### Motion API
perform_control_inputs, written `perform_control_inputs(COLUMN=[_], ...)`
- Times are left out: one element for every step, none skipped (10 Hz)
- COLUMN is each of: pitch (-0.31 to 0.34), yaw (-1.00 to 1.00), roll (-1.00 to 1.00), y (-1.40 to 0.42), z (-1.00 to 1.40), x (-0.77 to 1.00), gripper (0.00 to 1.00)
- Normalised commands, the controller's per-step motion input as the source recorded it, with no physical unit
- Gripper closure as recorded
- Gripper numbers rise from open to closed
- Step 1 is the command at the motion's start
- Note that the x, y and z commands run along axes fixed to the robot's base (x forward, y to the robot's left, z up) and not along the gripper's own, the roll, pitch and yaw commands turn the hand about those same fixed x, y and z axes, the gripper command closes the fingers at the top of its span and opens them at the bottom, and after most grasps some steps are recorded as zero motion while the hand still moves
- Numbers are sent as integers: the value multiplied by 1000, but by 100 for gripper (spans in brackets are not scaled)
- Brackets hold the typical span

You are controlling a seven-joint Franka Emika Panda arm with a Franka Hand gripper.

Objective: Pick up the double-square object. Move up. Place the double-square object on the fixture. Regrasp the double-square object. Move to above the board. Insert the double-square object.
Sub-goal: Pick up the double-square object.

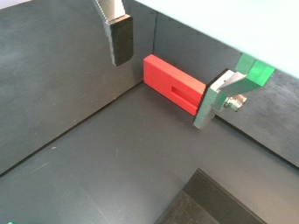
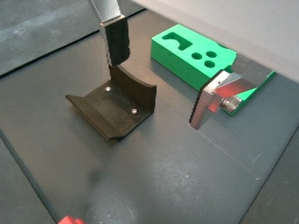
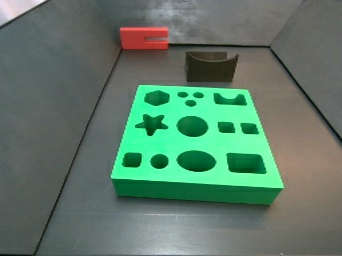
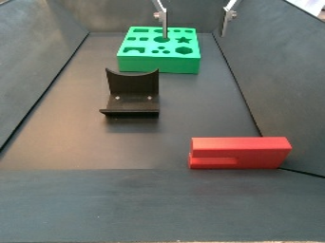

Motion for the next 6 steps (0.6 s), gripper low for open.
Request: perform_control_inputs(pitch=[0,0,0,0,0,0], yaw=[-54,-57,-294,-709,-760,-814], roll=[0,0,4,39,14,13], y=[0,0,37,254,237,197], z=[-20,-34,-57,-137,-157,-149], x=[-11,-34,-80,-11,0,0], gripper=[0,0,0,0,0,0])
